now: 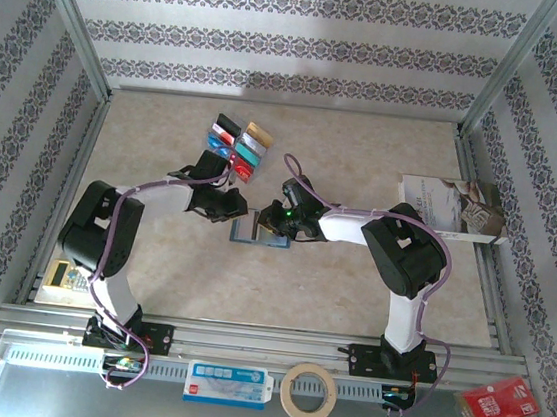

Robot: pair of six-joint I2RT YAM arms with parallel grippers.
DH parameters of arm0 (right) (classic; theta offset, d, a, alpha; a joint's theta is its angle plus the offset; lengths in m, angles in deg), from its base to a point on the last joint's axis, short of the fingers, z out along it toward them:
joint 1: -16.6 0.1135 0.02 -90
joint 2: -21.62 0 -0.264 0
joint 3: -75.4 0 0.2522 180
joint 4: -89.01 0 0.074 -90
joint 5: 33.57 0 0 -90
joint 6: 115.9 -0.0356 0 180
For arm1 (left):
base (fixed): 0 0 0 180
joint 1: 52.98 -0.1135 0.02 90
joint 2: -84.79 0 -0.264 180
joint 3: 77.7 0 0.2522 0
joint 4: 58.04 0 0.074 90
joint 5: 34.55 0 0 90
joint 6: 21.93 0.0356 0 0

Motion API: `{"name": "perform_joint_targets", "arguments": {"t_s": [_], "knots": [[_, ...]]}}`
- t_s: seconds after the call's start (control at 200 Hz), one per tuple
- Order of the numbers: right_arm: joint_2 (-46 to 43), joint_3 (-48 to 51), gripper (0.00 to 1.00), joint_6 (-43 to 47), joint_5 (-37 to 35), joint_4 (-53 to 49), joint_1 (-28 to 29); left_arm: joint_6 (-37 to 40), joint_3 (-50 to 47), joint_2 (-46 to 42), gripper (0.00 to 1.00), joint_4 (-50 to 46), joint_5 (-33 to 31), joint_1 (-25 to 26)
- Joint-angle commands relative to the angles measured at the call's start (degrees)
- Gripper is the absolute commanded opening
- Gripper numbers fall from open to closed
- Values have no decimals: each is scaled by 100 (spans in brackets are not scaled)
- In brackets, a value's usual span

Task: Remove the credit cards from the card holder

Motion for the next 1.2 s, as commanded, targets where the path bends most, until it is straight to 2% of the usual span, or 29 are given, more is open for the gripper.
{"name": "perform_joint_targets", "arguments": {"t_s": [0.0, 0.699, 0.819, 1.114, 1.194], "knots": [[123, -23, 17, 185, 71, -124, -58, 141, 45, 204, 19, -243, -154, 20], [146, -164, 17, 538, 472, 12, -28, 181, -79, 511, 18, -331, -191, 25], [113, -165, 14, 567, 437, 3, -19, 194, -63, 511, 19, -386, -218, 19], [-406, 316, 5, 524, -436, -81, -100, 185, -21, 281, 36, -433, -404, 22], [-556, 470, 3, 507, -574, -7, -111, 169, -35, 275, 37, -396, -375, 26]]}}
